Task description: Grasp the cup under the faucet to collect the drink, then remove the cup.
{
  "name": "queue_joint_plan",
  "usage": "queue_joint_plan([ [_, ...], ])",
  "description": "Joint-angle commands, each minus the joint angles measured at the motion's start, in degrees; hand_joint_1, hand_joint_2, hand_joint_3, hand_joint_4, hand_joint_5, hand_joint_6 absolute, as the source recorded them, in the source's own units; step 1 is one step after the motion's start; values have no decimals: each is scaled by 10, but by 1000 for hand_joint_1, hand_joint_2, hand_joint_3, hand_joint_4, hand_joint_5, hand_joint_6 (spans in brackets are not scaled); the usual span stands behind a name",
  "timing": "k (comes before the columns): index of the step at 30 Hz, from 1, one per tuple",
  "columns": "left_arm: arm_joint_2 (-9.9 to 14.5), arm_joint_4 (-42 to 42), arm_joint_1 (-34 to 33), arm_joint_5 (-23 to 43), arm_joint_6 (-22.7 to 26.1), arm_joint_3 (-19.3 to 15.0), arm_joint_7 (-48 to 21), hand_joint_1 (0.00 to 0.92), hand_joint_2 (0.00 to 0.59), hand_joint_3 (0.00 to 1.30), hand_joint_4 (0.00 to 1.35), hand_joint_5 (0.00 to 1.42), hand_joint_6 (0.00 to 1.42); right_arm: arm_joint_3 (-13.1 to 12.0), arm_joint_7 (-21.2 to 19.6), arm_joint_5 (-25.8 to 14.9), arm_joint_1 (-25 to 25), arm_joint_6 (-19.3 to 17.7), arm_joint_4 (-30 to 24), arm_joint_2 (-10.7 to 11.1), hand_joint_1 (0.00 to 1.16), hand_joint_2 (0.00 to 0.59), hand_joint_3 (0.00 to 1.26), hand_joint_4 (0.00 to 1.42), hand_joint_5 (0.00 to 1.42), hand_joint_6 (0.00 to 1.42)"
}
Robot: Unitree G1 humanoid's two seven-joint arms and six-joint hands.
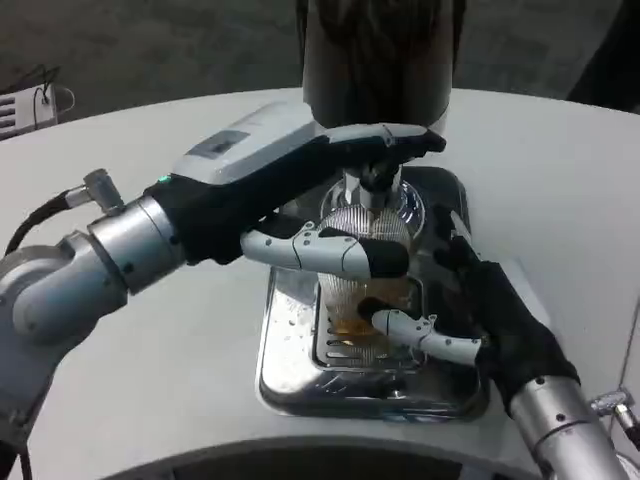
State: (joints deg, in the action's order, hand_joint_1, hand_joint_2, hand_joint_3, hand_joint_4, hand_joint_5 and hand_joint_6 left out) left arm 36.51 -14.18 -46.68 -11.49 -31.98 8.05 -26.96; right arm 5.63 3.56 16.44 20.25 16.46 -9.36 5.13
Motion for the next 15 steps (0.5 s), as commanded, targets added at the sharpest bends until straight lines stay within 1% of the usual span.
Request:
queue_joint_plan([
  [1, 1, -12, 27, -1, 13, -4, -8, 0, 80, 223, 184, 279, 345, 6, 3, -11, 6, -8, 16, -3, 823, 210, 0, 0, 63, 63],
  [7, -12, -13, 42, 21, 13, -31, 14, 0, 83, 228, 188, 285, 347, 5, 3, -17, 10, -13, 25, -1, 820, 209, 0, 0, 70, 63],
  [15, -39, -26, 65, 39, -21, -71, 58, 0, 85, 242, 204, 301, 367, 3, 3, -27, 13, -18, 36, 0, 818, 209, 0, 0, 74, 63],
])
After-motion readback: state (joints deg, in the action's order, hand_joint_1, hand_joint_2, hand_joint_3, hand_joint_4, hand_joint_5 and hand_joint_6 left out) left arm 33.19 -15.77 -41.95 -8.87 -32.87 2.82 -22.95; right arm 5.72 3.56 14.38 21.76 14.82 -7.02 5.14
